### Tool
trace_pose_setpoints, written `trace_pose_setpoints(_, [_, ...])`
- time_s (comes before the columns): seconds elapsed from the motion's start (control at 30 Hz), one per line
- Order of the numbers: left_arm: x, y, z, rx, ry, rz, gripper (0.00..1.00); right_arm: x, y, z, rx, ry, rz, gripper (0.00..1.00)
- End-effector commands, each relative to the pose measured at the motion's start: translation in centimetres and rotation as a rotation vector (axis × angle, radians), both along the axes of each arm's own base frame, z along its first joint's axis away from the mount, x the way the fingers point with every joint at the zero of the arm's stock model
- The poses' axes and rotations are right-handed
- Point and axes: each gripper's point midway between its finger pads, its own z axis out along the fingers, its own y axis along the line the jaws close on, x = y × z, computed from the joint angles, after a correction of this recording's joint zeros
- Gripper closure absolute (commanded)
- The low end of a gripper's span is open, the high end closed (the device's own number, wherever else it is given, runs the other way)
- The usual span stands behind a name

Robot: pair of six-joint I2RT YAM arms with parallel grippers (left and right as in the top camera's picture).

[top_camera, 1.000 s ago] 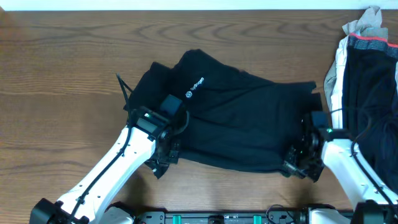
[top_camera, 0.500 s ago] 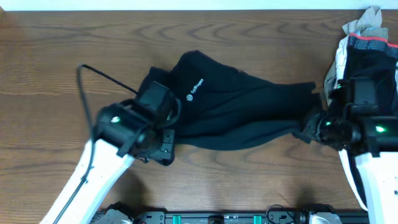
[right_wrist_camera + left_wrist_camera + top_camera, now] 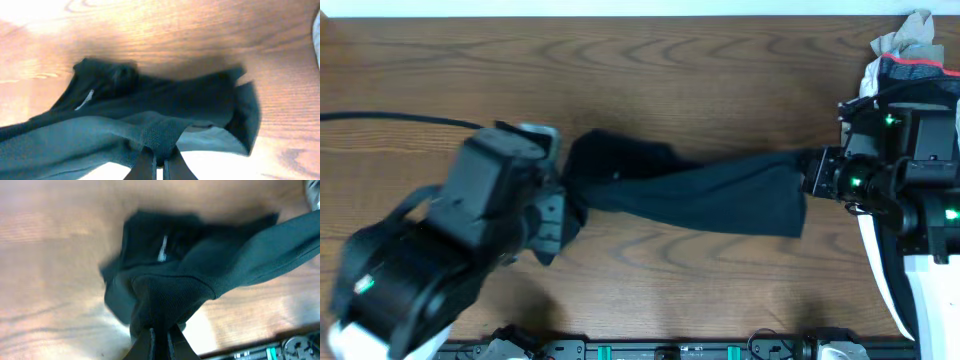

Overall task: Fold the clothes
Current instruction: 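Lift the shirt with both grippers and stretch it apart left-right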

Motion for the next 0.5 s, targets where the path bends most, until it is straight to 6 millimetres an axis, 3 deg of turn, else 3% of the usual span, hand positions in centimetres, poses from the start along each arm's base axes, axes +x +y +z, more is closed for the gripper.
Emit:
trace_pose_setpoints(0.0, [-0.1,1.9,3.3,0.034,-0.122,0.032,0.94,-0.3,-3.4,1.3,-0.089,0.001,-0.203,0.99])
trace_pose_setpoints(0.07, [-0.5,3.2,4.7,0.056,-0.171,0.069,0.94,-0.5,-5.2,2.1,-0.156,-0.012,-0.286,0.99])
trace_pose_setpoints(0.23, [-1.2,5.0,8.7,0.036,-0.303,0.127,0.94,-0.6,-6.5,6.9,-0.189,-0.151,-0.346,0.99])
trace_pose_setpoints(0.37, [-1.8,5.2,10.8,-0.012,-0.364,0.127,0.94,-1.0,-6.4,10.8,-0.172,-0.252,-0.352,0.99])
trace_pose_setpoints(0.47, [-2.8,3.4,11.5,-0.083,-0.358,0.022,0.94,-1.4,-6.3,12.2,-0.171,-0.282,-0.339,0.99])
